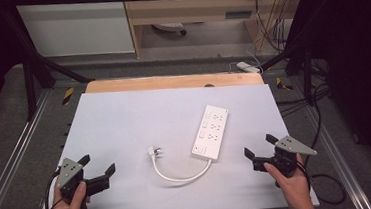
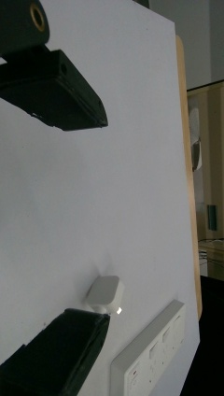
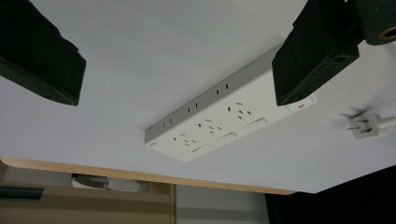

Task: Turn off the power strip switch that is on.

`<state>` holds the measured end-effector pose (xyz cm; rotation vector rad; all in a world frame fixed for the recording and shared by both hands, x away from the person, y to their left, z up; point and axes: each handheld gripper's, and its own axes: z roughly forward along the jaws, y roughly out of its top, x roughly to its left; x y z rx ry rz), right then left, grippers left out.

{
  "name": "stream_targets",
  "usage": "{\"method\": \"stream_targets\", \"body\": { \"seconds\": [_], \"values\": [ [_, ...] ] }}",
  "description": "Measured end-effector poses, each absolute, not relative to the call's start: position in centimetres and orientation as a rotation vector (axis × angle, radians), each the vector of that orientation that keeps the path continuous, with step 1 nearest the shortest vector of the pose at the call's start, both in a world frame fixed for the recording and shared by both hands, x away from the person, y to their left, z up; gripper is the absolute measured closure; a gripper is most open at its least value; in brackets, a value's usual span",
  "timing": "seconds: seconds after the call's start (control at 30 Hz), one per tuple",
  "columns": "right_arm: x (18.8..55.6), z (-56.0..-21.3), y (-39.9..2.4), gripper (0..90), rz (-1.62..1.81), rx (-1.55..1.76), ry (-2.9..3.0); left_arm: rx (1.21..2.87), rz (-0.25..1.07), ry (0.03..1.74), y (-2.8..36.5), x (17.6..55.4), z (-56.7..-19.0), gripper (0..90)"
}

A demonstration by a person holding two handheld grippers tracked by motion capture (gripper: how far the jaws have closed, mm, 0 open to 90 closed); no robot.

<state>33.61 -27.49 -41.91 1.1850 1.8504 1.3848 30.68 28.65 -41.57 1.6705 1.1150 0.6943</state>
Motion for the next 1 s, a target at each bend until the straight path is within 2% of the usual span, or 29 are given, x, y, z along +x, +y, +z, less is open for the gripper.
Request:
{"method": "stream_targets", "body": {
  "seconds": [1.0],
  "values": [
    [35.5,-38.6,-24.9,4.7,1.363,1.191,1.929,1.681,0.648,1.138,28.9,30.9,-42.1,5.9]
  ]
}}
